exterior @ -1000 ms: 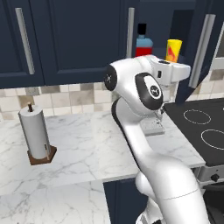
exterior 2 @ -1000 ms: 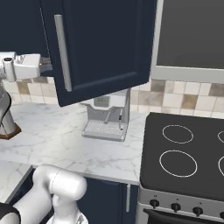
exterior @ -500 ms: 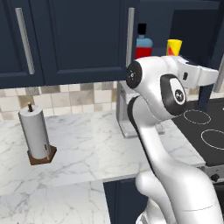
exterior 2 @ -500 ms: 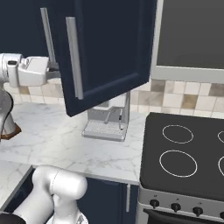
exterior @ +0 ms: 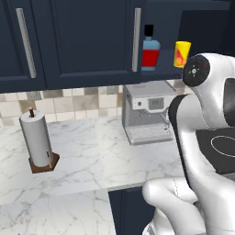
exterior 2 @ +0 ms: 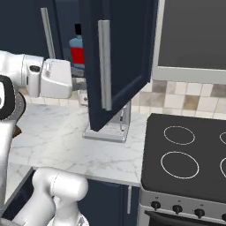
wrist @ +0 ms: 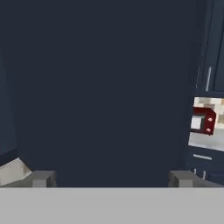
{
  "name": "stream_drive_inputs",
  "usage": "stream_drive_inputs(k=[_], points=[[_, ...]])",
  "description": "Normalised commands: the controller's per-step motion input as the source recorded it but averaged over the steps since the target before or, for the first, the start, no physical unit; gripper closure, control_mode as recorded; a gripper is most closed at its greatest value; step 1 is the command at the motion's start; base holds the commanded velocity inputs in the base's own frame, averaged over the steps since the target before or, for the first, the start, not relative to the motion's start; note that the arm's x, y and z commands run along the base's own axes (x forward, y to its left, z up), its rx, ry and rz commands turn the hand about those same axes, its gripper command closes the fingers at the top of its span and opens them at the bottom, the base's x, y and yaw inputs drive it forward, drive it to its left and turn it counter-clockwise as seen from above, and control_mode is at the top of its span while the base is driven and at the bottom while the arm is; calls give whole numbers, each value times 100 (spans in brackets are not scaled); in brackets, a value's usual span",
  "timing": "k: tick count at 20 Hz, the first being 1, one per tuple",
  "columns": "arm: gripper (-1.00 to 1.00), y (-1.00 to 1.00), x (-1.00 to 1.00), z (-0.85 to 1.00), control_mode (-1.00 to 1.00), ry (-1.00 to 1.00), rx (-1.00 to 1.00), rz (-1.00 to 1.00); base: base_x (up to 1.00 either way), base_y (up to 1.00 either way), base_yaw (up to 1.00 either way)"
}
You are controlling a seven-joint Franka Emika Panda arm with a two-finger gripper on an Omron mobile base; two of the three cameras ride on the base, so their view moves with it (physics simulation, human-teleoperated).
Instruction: Open the cabinet directly in front. Then move the liquor and the cup to the dining counter with the jar on it.
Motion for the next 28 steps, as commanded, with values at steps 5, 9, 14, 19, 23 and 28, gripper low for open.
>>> stream_drive_inputs(k=[5,9,14,19,23,28], points=[[-100,-90,0,0,-100,-6,10,18,0,0,0],[-100,15,-40,-4,-100,0,-3,7,0,0,0],[-100,98,-77,-10,-100,-10,-24,36,0,0,0],[-100,100,-25,0,-100,-10,-14,43,0,0,0],[-100,100,1,0,-100,-4,0,45,0,0,0],[-100,96,22,1,-100,-11,0,24,0,0,0]])
